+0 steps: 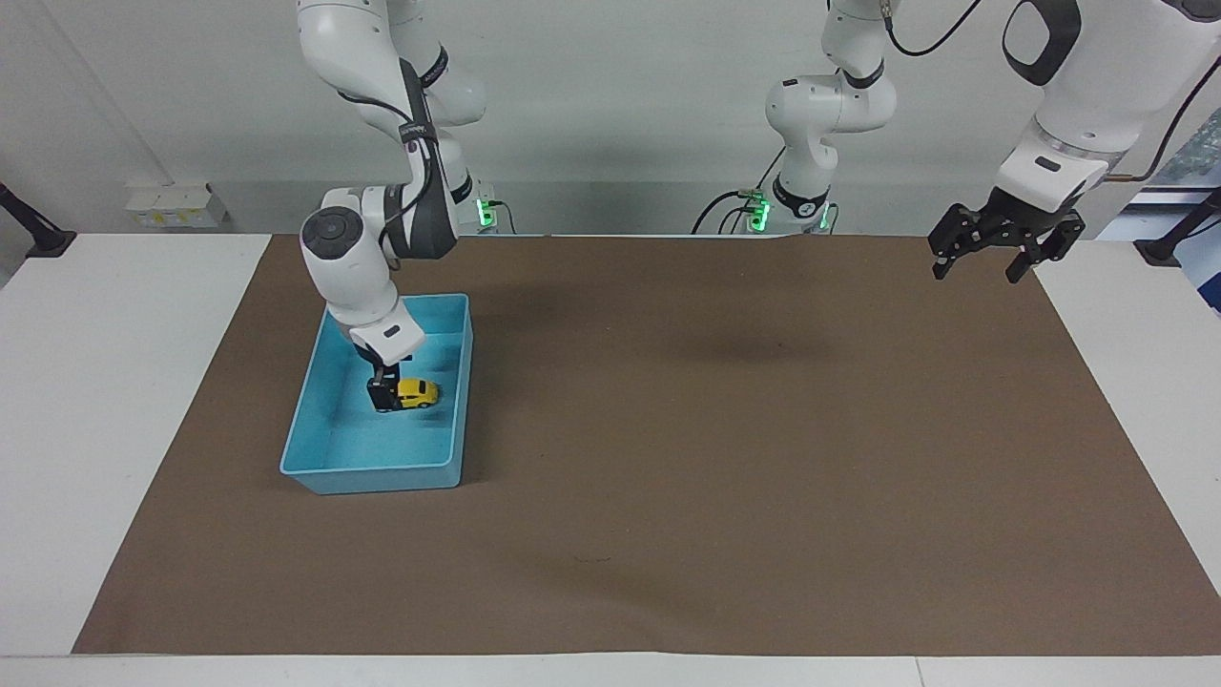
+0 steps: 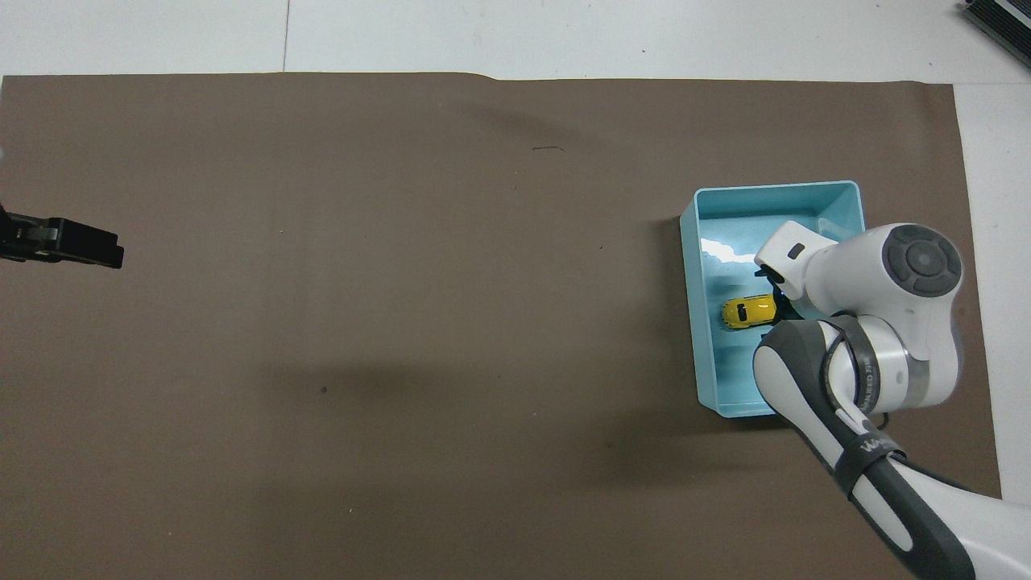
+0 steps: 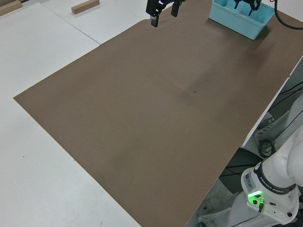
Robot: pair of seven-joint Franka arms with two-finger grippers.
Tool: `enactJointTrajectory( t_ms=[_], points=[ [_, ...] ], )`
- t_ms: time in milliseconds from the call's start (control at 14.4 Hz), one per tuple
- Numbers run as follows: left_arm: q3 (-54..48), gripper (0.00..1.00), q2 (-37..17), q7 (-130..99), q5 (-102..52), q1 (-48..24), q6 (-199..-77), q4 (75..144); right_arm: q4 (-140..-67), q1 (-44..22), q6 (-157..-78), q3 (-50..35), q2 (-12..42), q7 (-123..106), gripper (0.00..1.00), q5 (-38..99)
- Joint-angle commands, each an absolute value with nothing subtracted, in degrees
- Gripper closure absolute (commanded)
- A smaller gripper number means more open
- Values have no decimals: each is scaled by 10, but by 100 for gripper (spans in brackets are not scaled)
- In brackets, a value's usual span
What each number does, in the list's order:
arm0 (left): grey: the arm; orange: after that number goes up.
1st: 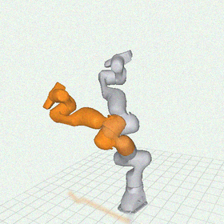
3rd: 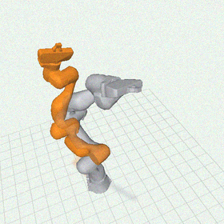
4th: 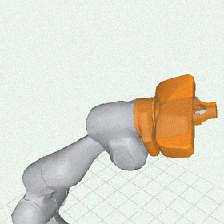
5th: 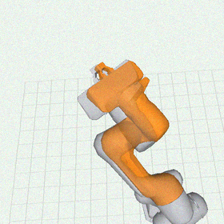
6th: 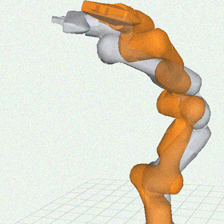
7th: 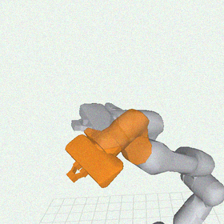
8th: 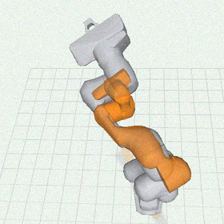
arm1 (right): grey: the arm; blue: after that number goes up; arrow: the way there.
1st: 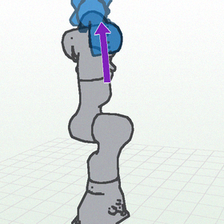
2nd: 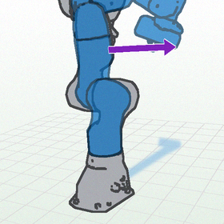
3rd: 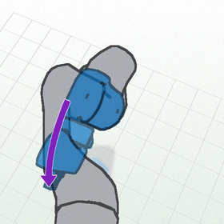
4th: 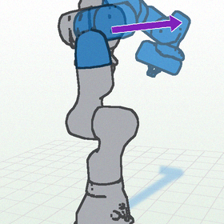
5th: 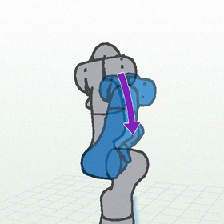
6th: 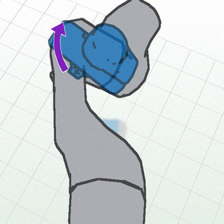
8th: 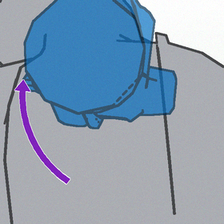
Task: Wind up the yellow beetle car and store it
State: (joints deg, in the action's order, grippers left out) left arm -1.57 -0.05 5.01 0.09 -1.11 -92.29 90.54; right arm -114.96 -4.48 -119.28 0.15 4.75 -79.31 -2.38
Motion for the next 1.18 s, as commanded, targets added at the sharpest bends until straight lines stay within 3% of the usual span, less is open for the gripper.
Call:
enactJointTrajectory(
  t_ms=[0,278,556,1113],
  points=[
    [-22,0,6,47,-1,-3,-916,908,-1104,-45,-1136,0,33,-728,0,-8],
    [-22,0,6,47,-2,-3,-916,908,-1022,-46,-1029,-1,9,-576,0,-6],
    [-22,0,6,47,-1,-3,-916,908,-952,-46,-936,-4,4,-244,0,41],
    [-22,0,6,47,-1,-3,-916,907,-828,-35,-818,0,42,204,0,37]
  ],
)
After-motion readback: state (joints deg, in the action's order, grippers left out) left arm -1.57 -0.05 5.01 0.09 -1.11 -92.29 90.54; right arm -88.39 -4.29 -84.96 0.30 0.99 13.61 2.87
